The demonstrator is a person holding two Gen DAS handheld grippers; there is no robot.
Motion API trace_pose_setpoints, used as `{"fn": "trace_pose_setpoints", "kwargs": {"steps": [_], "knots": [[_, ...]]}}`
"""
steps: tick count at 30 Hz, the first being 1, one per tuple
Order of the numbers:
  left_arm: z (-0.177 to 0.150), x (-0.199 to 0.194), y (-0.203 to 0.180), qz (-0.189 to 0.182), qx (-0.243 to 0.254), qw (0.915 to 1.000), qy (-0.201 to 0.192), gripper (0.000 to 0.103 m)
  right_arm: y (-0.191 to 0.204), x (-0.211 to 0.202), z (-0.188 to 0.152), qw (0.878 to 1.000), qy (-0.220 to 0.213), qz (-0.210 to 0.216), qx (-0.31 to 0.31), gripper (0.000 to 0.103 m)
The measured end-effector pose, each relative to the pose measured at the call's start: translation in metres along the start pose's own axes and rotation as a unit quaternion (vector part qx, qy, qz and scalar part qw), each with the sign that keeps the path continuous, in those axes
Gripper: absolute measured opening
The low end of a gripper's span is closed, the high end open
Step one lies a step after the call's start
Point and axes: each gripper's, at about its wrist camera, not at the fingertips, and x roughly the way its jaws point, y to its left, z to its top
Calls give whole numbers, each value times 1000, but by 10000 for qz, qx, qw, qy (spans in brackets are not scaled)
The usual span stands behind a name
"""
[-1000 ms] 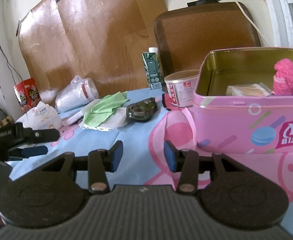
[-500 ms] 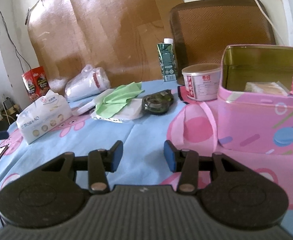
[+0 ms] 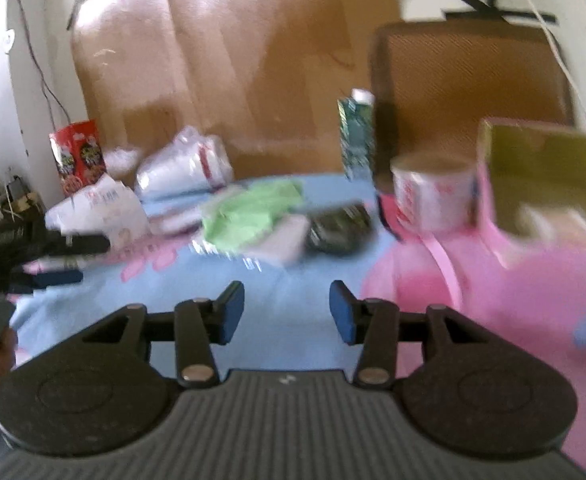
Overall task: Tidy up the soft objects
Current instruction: 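Grasp the white wet-wipe pack with the right tool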
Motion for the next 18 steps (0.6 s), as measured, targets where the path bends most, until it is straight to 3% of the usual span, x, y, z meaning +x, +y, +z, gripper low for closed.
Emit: {"fn": "trace_pose_setpoints", "kwargs": {"steps": [3,6,11,18], "knots": [[0,-4,0,17,30,9999,-123,103,10,19,20,9996,-249,106,-15,62],[0,-5,-3,20,90,9998,-170,103,22,42,38,9993,-328,164,-120,64],[-1,-13,-6,26,170,9989,-444,103,40,88,58,9991,18,357,-211,65],[-3,-24,-4,94,84,9964,-837,103,54,127,80,9972,305,648,211,69]]}}
